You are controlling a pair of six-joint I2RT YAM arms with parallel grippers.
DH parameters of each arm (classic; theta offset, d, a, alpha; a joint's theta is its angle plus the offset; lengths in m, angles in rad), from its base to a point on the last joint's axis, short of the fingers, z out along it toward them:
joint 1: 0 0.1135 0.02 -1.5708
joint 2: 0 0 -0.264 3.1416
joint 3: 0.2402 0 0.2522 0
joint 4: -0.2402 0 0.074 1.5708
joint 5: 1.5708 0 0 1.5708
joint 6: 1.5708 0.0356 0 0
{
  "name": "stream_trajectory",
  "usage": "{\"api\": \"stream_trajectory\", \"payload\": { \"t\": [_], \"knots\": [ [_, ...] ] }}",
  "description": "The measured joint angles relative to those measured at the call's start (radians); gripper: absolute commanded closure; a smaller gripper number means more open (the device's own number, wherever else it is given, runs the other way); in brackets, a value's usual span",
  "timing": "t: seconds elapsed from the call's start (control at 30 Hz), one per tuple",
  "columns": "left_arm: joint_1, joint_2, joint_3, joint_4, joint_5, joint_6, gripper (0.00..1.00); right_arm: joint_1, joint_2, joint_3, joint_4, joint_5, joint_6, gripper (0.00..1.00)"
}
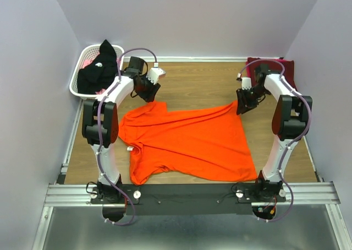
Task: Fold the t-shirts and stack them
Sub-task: Flatten out the tshirt
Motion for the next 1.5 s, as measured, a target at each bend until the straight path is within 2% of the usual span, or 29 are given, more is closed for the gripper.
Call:
{"api": "stream_trajectory", "payload": {
  "t": [0.13,0.3,0.37,0.47,0.73,0.83,0.87,0.93,0.97,1.03,1.23,1.4,1.43,1.47,1.5],
  "knots": [
    [-0.002,0.032,-0.018,0.010,-0.008,-0.009,0.42,0.036,0.003,-0.065,0.026,-0.002,0.011,0.60],
    [-0.002,0.034,-0.045,0.045,-0.047,-0.016,0.57,0.054,0.021,-0.132,0.050,0.004,0.019,0.61],
    [-0.002,0.039,-0.049,0.053,-0.058,-0.014,0.57,0.054,0.017,-0.141,0.057,0.006,0.021,0.62],
    [0.003,0.048,-0.059,0.060,-0.061,-0.015,0.49,0.054,0.006,-0.158,0.074,0.013,0.021,0.63],
    [0.010,0.049,-0.085,0.062,-0.049,-0.015,0.47,0.055,-0.027,-0.201,0.095,0.047,0.014,0.64],
    [0.011,0.050,-0.085,0.062,-0.042,-0.014,0.60,0.055,-0.029,-0.203,0.095,0.051,0.013,0.65],
    [0.012,0.050,-0.085,0.062,-0.041,-0.014,0.71,0.055,-0.029,-0.203,0.095,0.053,0.013,0.65],
    [0.014,0.051,-0.086,0.059,-0.037,-0.010,0.82,0.055,-0.032,-0.207,0.095,0.061,0.010,0.66],
    [0.015,0.051,-0.087,0.057,-0.034,-0.005,0.93,0.055,-0.035,-0.212,0.096,0.069,0.006,0.66],
    [0.020,0.051,-0.093,0.053,-0.025,-0.003,1.00,0.054,-0.043,-0.220,0.097,0.083,0.001,0.66],
    [0.087,0.039,-0.152,0.043,0.002,0.012,1.00,0.050,-0.057,-0.237,0.097,0.115,-0.016,0.66],
    [0.161,-0.030,-0.193,0.046,0.000,0.012,0.99,0.050,-0.066,-0.246,0.097,0.132,-0.032,0.66],
    [0.169,-0.043,-0.195,0.050,0.000,0.012,0.93,0.050,-0.067,-0.248,0.097,0.134,-0.035,0.66],
    [0.172,-0.053,-0.195,0.053,-0.002,0.012,0.81,0.050,-0.068,-0.250,0.097,0.135,-0.039,0.66],
    [0.172,-0.059,-0.195,0.060,-0.004,0.011,0.73,0.050,-0.070,-0.252,0.098,0.137,-0.041,0.66]
  ]
}}
